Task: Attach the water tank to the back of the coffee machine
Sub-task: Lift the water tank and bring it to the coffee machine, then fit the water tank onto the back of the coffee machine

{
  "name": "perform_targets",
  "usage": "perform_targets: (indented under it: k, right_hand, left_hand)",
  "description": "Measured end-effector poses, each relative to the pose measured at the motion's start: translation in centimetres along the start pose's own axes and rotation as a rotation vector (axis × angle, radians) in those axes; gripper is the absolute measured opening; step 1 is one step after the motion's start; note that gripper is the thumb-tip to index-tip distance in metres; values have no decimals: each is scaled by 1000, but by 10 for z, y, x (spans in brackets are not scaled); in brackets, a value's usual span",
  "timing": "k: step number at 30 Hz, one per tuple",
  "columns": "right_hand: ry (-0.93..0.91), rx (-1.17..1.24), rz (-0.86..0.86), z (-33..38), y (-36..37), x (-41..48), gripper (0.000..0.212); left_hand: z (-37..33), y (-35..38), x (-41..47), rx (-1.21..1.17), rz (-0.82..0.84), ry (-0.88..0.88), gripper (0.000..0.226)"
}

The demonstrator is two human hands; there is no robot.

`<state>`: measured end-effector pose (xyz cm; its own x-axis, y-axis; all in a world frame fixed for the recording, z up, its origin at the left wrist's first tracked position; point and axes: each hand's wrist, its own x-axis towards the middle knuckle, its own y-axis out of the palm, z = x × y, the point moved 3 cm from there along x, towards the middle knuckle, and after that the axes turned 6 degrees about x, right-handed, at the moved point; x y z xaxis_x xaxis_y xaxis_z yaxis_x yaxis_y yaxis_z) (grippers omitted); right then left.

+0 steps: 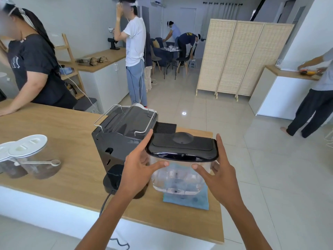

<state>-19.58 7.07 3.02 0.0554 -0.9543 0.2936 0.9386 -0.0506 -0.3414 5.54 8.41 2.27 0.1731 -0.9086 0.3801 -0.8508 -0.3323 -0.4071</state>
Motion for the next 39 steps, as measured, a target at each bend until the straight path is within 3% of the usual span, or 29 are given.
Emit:
perform_targets:
  k: [7, 17, 29, 39]
  right_hand:
    - [20, 82, 29, 33, 53, -16, 110]
    - [81, 69, 27, 43, 150, -22, 109]
    - [70, 10, 13, 51, 211, -12, 106]
    - [69, -20, -4, 53, 222, -7, 104]
  left_hand:
    - [9, -60, -13, 66, -32, 2, 107]
    - [68, -121, -7, -25, -46, -71, 109]
    - [132, -140, 14, -67, -6, -97, 109]
    - [139, -143, 23, -66, -21, -51, 112]
